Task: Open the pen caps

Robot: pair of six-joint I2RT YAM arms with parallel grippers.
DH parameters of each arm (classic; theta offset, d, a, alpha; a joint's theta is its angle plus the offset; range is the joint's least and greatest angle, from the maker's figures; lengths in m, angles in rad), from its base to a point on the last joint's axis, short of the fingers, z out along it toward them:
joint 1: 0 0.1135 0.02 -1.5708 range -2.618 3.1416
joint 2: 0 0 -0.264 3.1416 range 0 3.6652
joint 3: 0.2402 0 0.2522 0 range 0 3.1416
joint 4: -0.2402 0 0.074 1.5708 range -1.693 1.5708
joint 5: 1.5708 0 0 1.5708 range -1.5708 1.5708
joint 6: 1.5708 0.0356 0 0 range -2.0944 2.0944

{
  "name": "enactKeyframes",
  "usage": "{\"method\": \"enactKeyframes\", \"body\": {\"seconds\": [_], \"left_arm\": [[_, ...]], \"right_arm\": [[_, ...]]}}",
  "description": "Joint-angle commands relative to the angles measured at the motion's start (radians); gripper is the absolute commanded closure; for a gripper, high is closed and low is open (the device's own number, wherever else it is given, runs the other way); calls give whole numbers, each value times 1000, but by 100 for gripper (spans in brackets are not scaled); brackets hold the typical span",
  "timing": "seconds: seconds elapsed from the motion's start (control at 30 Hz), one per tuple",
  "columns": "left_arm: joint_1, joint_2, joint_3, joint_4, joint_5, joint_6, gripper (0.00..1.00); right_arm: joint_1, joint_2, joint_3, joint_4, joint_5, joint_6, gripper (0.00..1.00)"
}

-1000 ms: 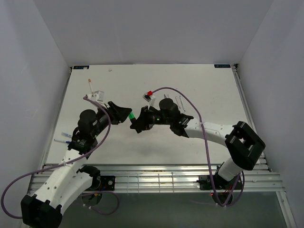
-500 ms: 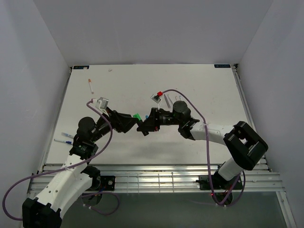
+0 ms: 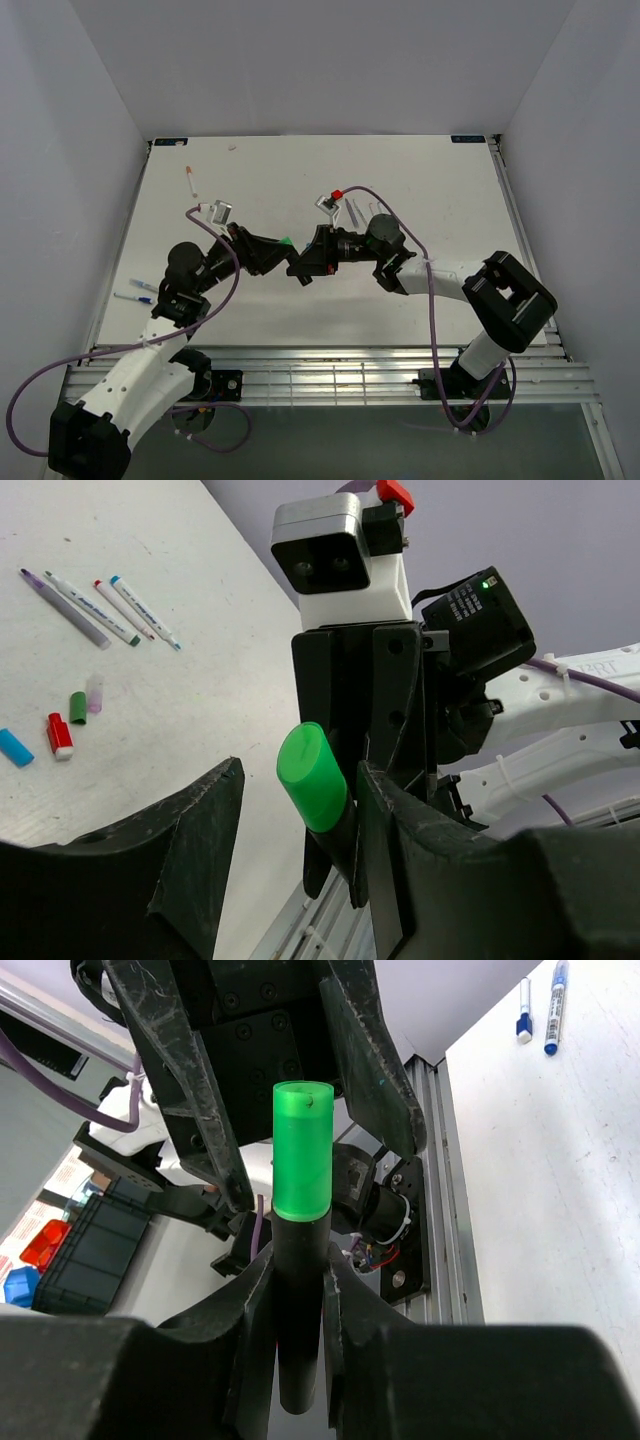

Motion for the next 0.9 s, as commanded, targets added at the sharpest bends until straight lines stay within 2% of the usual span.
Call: {"method": "enactKeyframes", "body": {"seconds": [0.0,0.27,0.6,0.7,0.73,0.83,0.87], "left_arm": [[-4,-2,-6,56,22,-35,41],[-4,7,-26,105,30,-77,41],[-6,23,-42,151,57,-112,50],[-4,32,-38,170,63,-129,61],[-4,35,-38,171,66,-133,69],[-4,52,-34,182,74,-159,85],[-4,55,-34,188,79,-175,94]], "right_arm": [[4,18,-8,116,-24,40,92],[9,43,-15,173,-27,77,92],[19,73,3,206,-19,106,92],[19,78,2,203,-16,103,92],[19,80,2,202,-16,103,92],[19,78,-6,193,-1,91,92],[21,80,-6,185,0,86,92]]}}
